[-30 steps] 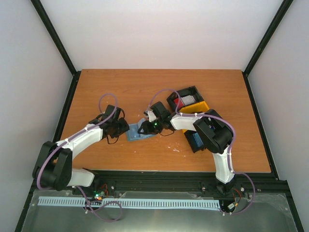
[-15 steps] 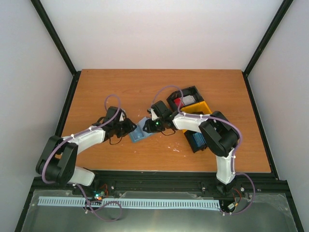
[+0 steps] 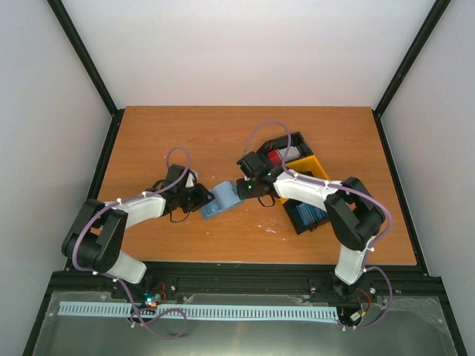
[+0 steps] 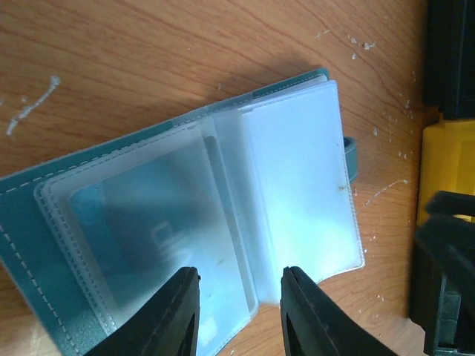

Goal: Put the credit cards into the card holder
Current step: Turn over the card slot in the card holder, then pick up the credit card from the storage box.

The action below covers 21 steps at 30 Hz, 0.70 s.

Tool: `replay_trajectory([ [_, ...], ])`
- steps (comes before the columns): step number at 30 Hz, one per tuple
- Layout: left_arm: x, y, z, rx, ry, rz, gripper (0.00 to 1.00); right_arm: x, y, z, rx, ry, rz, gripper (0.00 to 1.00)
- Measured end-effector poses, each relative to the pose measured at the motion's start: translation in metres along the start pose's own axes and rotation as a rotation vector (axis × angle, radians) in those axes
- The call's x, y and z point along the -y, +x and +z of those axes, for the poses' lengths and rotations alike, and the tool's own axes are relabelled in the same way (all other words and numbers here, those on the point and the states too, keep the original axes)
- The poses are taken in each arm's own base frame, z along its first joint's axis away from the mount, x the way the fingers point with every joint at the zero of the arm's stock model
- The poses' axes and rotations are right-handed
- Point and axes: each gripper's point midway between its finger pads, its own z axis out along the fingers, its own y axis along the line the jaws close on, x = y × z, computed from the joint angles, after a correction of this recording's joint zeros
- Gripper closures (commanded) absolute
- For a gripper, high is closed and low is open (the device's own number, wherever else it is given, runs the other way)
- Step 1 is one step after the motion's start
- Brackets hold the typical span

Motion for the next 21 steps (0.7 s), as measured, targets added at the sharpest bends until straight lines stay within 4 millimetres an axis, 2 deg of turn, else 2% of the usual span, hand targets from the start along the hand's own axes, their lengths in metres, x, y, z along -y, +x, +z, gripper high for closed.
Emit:
replay_trajectory([
  [4, 0.002, 0.0, 0.0, 0.0, 0.007, 0.014, 0.64, -0.007, -0.022, -0.03, 0.072, -0.029, -0.022, 0.63],
  [7, 0.004, -0.002, -0.002, 0.006, 0.013, 0.036, 0.61, -0.001, -0.038, -0.056, 0.129, -0.024, -0.027, 0.62],
  [10, 0.011, -0.006, -0.005, 0.021, 0.029, 0.07, 0.57, 0.028, -0.051, -0.086, 0.181, 0.02, 0.0, 0.6],
  [12, 0.018, -0.011, -0.008, 0.038, 0.048, 0.101, 0.56, 0.062, -0.053, -0.112, 0.21, 0.077, 0.038, 0.58],
  [14, 0.026, -0.016, -0.011, 0.054, 0.068, 0.133, 0.55, 0.087, -0.049, -0.128, 0.22, 0.127, 0.067, 0.56],
  [17, 0.035, -0.022, -0.014, 0.08, 0.091, 0.176, 0.53, 0.126, -0.026, -0.148, 0.187, 0.207, 0.123, 0.53],
  [21, 0.041, -0.034, -0.024, 0.15, 0.088, 0.215, 0.49, 0.153, 0.016, -0.148, 0.094, 0.271, 0.164, 0.52],
])
